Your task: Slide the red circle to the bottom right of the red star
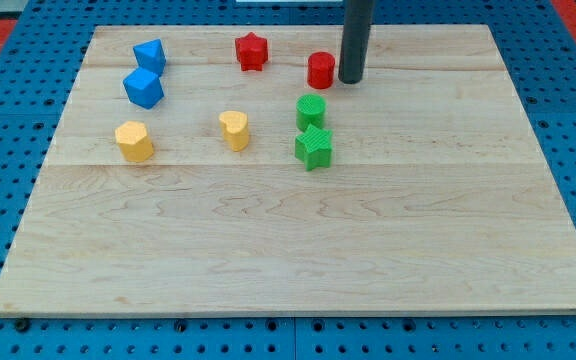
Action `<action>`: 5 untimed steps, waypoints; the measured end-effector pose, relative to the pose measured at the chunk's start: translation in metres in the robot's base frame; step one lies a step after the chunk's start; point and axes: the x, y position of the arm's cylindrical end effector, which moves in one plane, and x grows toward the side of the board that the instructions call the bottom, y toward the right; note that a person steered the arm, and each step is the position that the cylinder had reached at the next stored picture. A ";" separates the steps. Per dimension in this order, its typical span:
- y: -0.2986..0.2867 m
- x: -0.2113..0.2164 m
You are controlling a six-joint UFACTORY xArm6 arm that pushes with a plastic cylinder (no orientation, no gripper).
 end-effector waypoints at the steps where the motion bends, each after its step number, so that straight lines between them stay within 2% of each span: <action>1: -0.044 -0.021; 3: -0.024 0.022; 5: -0.044 -0.008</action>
